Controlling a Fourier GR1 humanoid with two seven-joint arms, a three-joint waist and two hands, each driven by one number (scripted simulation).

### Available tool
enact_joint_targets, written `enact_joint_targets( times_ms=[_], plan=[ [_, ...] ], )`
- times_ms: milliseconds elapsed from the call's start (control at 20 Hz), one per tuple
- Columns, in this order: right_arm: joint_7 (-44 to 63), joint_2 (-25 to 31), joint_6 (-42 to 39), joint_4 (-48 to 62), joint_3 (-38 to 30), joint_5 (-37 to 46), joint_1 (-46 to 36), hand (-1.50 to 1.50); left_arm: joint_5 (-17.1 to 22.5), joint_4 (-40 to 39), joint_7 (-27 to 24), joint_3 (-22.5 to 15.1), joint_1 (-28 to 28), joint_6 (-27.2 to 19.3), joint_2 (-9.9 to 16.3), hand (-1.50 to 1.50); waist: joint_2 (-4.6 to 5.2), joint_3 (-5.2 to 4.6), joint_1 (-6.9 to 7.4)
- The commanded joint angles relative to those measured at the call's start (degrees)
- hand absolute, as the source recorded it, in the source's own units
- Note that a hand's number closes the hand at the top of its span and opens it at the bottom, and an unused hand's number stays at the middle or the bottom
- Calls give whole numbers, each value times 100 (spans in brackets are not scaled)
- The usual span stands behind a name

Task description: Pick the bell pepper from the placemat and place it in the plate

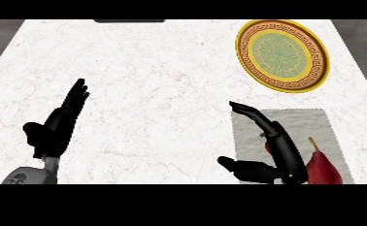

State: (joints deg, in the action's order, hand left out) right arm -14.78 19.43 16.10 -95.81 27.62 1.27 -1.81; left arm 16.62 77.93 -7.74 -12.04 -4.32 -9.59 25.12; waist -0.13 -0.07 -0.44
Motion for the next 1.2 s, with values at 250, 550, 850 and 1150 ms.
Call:
enact_joint_targets(
  times_ms=[250,550,850,1150],
  plan=[
    [-815,924,270,-910,-762,392,1434,-150,-61,-499,-332,367,-66,400,-33,0,6,5,-13],
    [614,1854,318,-1537,-816,1500,1873,-150,-9,-493,-258,481,1,460,50,0,2,-6,-28],
    [1996,2702,-500,-1975,-524,2392,2004,-150,-270,-375,-290,300,13,218,-191,0,8,-10,-18],
    [3336,2595,-1603,-2259,-775,2008,1302,-150,-337,-653,-486,430,-91,505,-296,0,18,1,39]
  ],
)
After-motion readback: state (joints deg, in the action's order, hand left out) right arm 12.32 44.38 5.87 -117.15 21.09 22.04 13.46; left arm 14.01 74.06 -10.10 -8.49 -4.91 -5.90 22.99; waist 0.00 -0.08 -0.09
